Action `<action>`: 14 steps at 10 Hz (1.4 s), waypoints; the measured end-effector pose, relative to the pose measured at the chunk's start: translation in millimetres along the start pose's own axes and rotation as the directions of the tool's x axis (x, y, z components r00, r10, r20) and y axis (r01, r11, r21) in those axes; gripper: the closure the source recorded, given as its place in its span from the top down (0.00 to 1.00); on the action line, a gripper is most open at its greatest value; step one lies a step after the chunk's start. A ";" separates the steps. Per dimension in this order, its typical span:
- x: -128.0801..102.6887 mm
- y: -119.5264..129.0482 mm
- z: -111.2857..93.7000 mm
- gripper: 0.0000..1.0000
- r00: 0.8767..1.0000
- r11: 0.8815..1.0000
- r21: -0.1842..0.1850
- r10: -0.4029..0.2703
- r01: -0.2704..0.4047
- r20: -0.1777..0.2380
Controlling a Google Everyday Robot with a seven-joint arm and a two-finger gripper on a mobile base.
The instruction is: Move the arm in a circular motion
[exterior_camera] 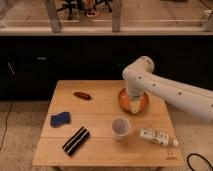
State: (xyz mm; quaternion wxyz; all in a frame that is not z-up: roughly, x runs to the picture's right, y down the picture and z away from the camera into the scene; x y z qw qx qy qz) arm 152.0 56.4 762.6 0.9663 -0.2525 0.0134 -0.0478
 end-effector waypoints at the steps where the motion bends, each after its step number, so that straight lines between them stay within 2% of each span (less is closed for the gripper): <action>1: -1.6 -3.0 1.0 0.80 1.000 1.000 0.001 -0.006 0.006 0.000; 4: 2.4 -10.3 6.5 0.80 1.000 1.000 -0.002 -0.010 0.010 -0.002; 14: -14.1 -16.3 19.9 0.80 0.999 0.999 -0.009 -0.053 0.053 0.000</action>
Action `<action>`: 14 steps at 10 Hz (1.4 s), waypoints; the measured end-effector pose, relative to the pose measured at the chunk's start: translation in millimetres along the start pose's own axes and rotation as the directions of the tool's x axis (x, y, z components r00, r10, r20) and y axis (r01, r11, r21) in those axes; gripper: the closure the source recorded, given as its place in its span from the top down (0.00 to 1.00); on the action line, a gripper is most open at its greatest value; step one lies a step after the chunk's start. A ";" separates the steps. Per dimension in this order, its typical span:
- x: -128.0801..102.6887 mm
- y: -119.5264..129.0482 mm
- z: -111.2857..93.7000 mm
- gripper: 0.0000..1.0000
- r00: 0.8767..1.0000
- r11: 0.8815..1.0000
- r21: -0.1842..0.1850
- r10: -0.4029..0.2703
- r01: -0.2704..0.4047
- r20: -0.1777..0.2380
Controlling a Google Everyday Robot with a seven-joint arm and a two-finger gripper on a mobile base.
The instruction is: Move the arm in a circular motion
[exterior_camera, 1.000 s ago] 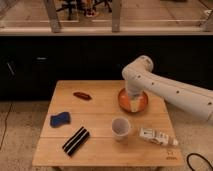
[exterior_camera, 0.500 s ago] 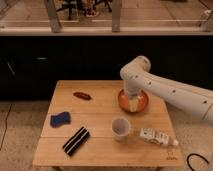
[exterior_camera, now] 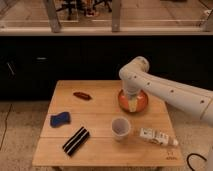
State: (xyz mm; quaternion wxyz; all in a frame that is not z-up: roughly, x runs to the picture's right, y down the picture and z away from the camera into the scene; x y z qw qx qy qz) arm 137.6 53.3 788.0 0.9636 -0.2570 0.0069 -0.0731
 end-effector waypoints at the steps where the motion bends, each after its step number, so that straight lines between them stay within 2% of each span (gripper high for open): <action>1: 2.4 0.6 1.6 0.80 1.000 1.000 0.001 0.000 0.000 0.000; 9: 15.3 7.1 8.2 0.80 1.000 1.000 0.000 -0.008 0.008 -0.004; 11: 12.4 6.1 8.3 0.80 1.000 1.000 0.000 -0.015 0.015 -0.002; 14: 28.0 11.0 10.4 0.80 1.000 1.000 0.001 -0.016 0.016 -0.006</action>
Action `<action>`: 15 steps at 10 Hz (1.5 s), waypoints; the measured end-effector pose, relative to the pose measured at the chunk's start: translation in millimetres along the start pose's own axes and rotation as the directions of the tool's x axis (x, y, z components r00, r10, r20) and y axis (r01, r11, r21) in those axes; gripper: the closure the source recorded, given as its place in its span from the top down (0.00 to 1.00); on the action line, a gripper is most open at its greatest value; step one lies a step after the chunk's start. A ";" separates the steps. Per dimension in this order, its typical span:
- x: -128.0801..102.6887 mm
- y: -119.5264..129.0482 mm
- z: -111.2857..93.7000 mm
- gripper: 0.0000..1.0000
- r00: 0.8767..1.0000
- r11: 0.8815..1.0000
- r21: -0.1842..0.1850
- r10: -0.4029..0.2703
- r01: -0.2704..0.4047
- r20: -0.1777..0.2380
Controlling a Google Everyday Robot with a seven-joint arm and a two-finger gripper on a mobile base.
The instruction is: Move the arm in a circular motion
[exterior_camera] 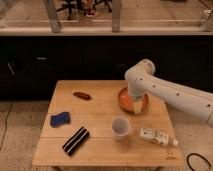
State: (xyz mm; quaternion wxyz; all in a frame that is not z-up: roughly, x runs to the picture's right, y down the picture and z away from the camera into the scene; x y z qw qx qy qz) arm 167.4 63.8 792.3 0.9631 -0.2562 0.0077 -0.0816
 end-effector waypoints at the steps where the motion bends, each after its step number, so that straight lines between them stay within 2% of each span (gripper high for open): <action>1: -3.5 -0.4 0.7 0.80 1.000 1.000 0.001 -0.009 0.009 -0.002; 3: -11.4 -3.0 0.6 0.80 1.000 1.000 0.004 -0.017 0.017 -0.002; 6: -10.6 -3.4 1.4 0.80 1.000 1.000 0.010 -0.021 0.022 -0.006; 9: -1.3 1.5 1.0 0.80 1.000 1.000 0.013 -0.028 0.028 -0.009; 15: -16.1 -4.0 2.5 0.80 0.998 0.998 0.026 -0.052 0.053 -0.018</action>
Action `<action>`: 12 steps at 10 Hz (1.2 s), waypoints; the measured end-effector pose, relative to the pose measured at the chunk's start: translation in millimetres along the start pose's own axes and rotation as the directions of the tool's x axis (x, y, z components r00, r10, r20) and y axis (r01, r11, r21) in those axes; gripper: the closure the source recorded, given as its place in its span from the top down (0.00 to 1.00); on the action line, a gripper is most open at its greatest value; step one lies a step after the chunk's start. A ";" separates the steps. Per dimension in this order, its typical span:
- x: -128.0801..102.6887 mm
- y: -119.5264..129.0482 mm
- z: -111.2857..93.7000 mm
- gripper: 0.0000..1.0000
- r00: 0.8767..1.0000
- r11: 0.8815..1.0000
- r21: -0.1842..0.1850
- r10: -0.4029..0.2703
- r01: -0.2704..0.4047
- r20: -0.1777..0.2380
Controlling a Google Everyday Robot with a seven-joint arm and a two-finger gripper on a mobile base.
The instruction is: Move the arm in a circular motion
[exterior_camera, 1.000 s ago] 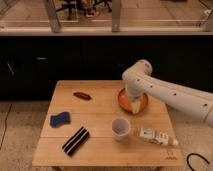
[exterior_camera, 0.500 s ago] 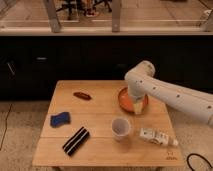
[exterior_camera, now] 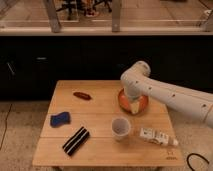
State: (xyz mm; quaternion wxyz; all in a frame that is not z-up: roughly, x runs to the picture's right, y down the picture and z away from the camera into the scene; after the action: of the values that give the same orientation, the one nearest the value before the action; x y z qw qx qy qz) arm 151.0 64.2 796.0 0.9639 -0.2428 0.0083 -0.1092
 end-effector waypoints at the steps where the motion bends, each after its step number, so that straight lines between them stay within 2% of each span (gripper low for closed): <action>1: 2.0 0.7 0.7 0.80 1.000 1.000 0.002 -0.007 0.007 -0.002; 7: 11.2 0.6 3.2 0.80 1.000 1.000 0.014 -0.027 0.027 -0.011; 12: 9.4 -1.0 3.9 0.80 0.998 0.998 0.026 -0.065 0.065 -0.017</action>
State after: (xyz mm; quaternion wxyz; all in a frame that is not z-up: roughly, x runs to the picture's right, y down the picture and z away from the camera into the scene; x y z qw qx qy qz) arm 160.3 63.2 800.3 0.9629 -0.2294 0.0067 -0.1424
